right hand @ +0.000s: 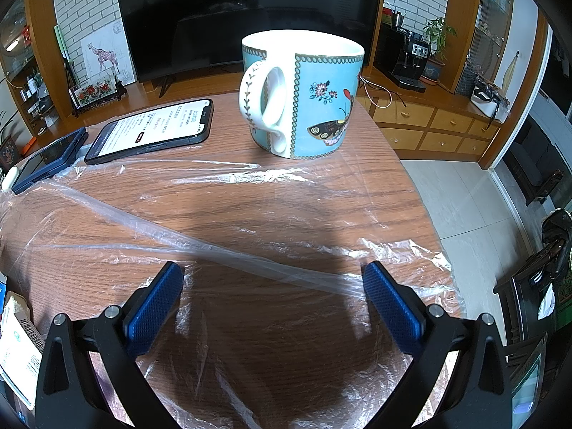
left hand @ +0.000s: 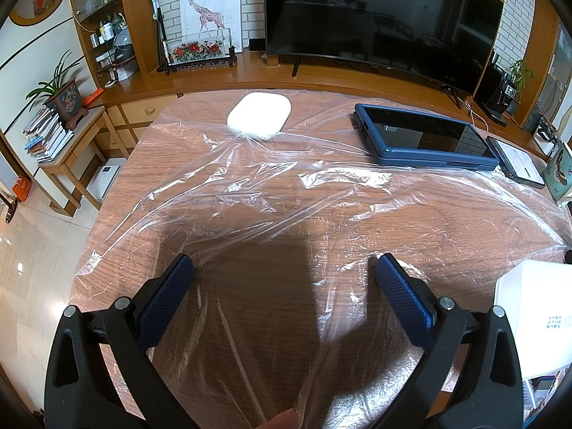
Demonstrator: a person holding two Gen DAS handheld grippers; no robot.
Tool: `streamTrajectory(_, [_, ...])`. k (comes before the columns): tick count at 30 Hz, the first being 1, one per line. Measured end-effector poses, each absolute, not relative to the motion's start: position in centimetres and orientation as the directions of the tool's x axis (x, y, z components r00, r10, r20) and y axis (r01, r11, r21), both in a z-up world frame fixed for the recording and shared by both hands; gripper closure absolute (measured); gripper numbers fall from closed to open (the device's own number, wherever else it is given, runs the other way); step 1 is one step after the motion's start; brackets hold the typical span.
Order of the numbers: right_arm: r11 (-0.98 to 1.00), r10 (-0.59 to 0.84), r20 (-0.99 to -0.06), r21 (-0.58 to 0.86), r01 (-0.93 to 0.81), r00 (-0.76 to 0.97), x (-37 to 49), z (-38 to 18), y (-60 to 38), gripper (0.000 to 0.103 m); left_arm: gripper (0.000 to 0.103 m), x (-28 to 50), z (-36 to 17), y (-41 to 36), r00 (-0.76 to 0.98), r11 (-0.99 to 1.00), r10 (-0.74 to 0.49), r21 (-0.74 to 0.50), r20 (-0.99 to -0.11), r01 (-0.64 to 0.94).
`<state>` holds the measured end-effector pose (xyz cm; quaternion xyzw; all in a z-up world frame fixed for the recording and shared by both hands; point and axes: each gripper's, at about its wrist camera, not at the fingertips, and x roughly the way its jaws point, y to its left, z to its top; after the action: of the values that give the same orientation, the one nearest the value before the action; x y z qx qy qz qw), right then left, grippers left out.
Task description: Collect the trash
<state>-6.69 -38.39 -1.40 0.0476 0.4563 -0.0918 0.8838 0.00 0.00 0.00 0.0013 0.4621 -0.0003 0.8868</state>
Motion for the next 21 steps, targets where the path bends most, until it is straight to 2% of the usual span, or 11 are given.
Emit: streamTrajectory(21, [0.978, -0.121, -0.816, 0.001, 0.211, 0.566, -6.68, -1.4, -38.47, 0.004, 0.001, 0.0, 0.0, 0.0, 0.573, 1.0, 0.001, 0.002, -0.82, 0.002])
